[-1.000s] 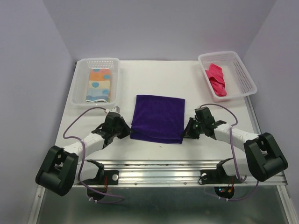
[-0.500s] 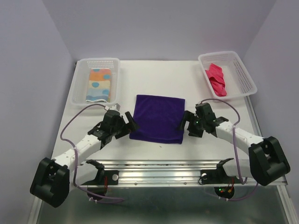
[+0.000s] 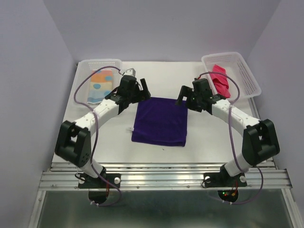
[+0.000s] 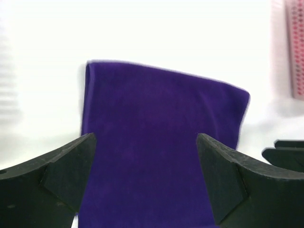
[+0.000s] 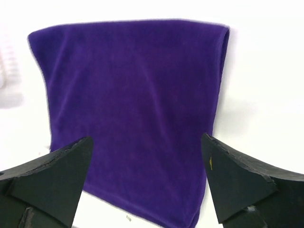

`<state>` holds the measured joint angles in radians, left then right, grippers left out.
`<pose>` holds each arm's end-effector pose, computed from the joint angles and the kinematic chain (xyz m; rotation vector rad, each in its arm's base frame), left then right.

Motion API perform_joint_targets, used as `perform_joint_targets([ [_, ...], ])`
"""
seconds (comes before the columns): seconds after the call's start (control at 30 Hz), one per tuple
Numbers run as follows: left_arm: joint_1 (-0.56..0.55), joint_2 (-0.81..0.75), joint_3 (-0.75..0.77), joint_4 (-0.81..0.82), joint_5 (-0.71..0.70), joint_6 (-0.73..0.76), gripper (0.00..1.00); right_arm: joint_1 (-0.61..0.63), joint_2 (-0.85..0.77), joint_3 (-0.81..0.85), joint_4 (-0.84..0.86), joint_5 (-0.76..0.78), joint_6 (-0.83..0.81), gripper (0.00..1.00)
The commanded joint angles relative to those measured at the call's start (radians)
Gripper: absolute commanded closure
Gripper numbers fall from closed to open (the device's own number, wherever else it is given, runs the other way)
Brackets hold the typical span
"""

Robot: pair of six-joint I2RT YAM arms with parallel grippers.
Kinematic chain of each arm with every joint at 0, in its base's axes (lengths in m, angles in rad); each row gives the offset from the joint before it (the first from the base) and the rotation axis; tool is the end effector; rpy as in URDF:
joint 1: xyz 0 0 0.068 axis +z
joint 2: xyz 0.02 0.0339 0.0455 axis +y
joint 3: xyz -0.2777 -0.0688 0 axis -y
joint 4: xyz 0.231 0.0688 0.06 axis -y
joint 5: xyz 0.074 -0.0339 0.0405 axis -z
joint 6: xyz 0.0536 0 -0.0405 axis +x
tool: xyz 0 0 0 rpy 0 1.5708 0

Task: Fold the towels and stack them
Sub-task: Fold the towel

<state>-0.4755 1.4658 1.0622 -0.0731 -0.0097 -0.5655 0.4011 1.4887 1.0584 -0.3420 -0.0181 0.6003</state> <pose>0.3028 -0.1553 0.2956 -0.1011 2.1061 -0.6298 0.2975 0.1272 0.2594 0.2297 2.3905 0.5055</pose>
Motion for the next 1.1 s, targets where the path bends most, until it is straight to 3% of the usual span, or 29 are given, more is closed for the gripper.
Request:
perform_joint_targets([
  [0.0,0.009,0.172,0.163,-0.056,-0.095,0.113,0.01,-0.041,0.108,0.123,-0.017,0.053,-0.043,0.0],
  [0.13,0.046,0.303,0.271,-0.07,-0.058,0.145,0.02,-0.079,0.214,0.195,-0.023,0.041,-0.069,0.0],
  [0.43,0.124,0.494,0.386,-0.059,0.066,0.185,0.32,-0.117,0.381,0.322,-0.035,0.063,-0.131,0.05],
  [0.5,0.126,0.527,0.398,-0.059,0.077,0.2,0.34,-0.12,0.401,0.342,-0.031,0.047,-0.135,0.05],
  [0.6,0.129,0.557,0.415,-0.06,0.073,0.21,0.37,-0.127,0.438,0.367,-0.034,0.032,-0.143,0.12],
  [0.67,0.132,0.573,0.424,-0.06,0.073,0.213,0.42,-0.13,0.461,0.391,-0.038,0.027,-0.152,0.23],
  [0.8,0.138,0.617,0.458,-0.062,0.103,0.216,0.58,-0.136,0.489,0.402,-0.032,0.03,-0.163,0.26],
  [0.9,0.14,0.636,0.45,-0.053,0.137,0.219,0.61,-0.14,0.507,0.414,-0.038,0.036,-0.166,0.29],
  [1.07,0.14,0.665,0.463,-0.05,0.137,0.214,0.76,-0.145,0.542,0.428,-0.034,0.027,-0.181,0.43],
])
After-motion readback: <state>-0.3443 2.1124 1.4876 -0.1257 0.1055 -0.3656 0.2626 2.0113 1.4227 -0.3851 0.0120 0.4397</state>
